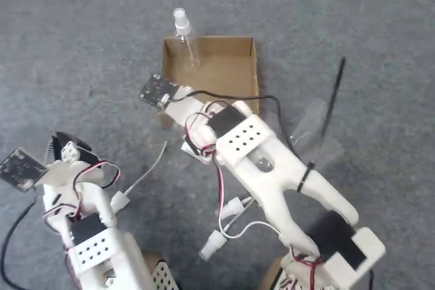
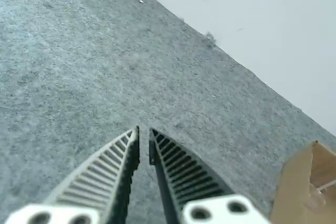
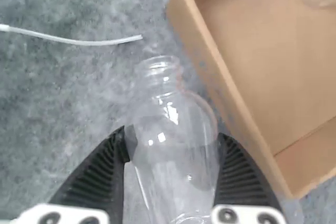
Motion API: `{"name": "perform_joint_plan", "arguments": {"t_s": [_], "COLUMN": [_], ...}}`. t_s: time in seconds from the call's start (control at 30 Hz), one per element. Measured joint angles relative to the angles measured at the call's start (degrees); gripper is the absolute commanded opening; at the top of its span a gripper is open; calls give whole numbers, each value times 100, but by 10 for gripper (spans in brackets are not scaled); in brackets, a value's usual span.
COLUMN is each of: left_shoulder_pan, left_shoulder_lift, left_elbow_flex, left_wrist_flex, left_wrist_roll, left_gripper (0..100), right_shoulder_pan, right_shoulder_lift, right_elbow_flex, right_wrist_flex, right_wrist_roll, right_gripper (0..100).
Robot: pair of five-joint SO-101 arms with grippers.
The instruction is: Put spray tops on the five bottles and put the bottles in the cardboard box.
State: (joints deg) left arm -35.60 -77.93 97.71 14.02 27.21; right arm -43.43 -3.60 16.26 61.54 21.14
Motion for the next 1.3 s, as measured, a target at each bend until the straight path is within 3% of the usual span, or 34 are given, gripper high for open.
{"name": "perform_joint_plan", "arguments": {"t_s": [0.2,0.67,0.97,1.3], "left_shoulder_pan": [369,396,440,1732], "left_shoulder_lift": [0,0,0,0], "left_elbow_flex": [0,0,0,0], "left_wrist_flex": [0,0,0,132], "left_wrist_roll": [0,0,-44,-2804], "left_gripper": [29,28,29,31], "right_shoulder_pan": [0,18,1116,3051], "right_shoulder_lift": [-651,-3332,-4501,-5073], "right_elbow_flex": [501,1591,2084,2409], "right_wrist_flex": [0,0,0,-176], "right_wrist_roll": [-26,-475,-492,-1178], "right_gripper": [90,31,32,32]}}
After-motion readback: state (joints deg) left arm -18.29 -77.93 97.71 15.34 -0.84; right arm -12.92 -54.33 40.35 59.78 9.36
